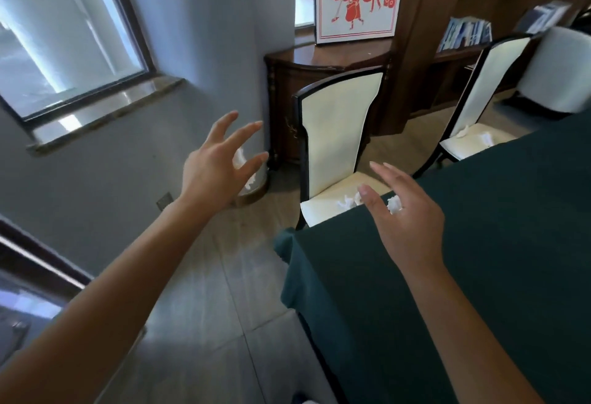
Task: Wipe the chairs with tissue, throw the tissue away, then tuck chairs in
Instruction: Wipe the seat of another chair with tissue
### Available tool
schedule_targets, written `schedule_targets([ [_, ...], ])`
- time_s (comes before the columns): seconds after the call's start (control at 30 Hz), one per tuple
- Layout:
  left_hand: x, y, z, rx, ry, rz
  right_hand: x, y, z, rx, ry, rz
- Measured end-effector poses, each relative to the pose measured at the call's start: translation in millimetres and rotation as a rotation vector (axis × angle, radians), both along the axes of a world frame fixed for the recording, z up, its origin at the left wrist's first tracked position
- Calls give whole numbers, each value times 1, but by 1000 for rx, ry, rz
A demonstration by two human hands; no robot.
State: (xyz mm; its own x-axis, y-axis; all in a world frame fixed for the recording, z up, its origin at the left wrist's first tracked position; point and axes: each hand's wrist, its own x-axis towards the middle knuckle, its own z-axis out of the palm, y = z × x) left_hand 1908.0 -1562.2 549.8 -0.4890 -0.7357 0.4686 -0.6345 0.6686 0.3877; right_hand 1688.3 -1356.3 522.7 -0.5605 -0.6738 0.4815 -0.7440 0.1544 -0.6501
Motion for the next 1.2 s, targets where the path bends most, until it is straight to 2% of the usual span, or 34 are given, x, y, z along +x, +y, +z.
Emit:
schedule_targets([
  [0.5, -103, -199, 8, -15, 26, -185, -73, -180, 0, -51, -14, -168],
  [0.83, -136, -318, -10, 23, 25, -438, -49, -257, -15, -44, -25, -416],
  [0.97, -154, -338, -18, 72, -16, -507, -36, -263, -22, 5, -40, -511],
  [1.13, -221, -344, -37, 97, -21, -750, -54, -255, -33, 60, -32, -751],
  [1.2, -243, -341, -44, 103, -42, -798, -68, -255, -33, 58, -33, -784],
])
